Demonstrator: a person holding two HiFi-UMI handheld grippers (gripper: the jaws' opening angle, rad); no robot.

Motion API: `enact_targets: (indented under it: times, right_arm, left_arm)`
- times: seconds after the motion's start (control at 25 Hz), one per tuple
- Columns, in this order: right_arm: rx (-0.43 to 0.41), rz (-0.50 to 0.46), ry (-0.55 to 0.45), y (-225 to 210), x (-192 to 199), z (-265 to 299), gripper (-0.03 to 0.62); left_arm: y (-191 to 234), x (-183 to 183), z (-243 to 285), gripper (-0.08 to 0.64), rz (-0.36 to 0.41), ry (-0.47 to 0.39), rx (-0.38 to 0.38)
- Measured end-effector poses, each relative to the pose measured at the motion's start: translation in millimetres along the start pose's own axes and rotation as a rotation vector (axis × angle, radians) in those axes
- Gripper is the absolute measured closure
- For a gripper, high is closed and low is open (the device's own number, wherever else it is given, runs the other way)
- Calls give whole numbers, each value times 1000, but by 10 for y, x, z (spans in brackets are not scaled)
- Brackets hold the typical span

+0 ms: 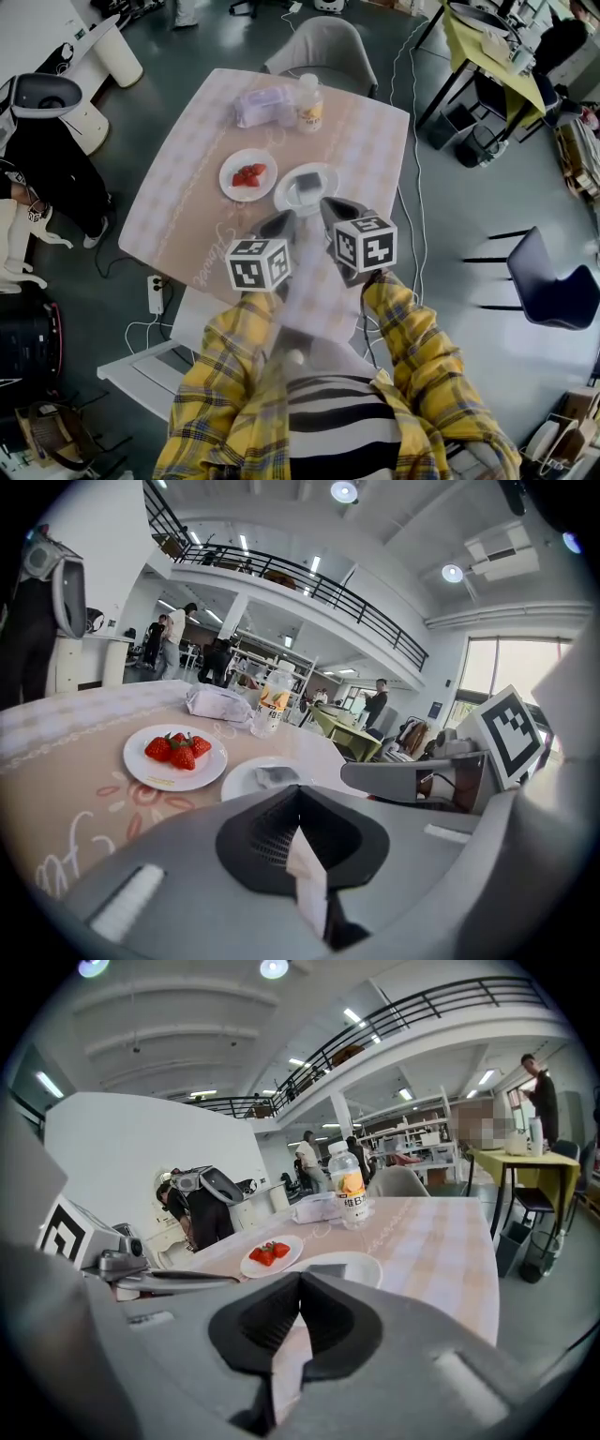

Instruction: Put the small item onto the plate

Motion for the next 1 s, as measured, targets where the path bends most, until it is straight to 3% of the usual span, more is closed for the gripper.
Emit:
enact_targets:
  times: [1.0]
  right_arm:
    - [63,33,-37,1013,444,-1216,591]
  left_arm:
    - [-607,580,-1192,561,44,-12,165]
Point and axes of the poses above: the fingertips, and each gripper's own axes: z forward along the fingers, y to its left, x out of its underside, the point moved 10 cm from there along -z, backward along the fingers, and after that the axes turned 12 degrees about -z, right-handed, at the moved point
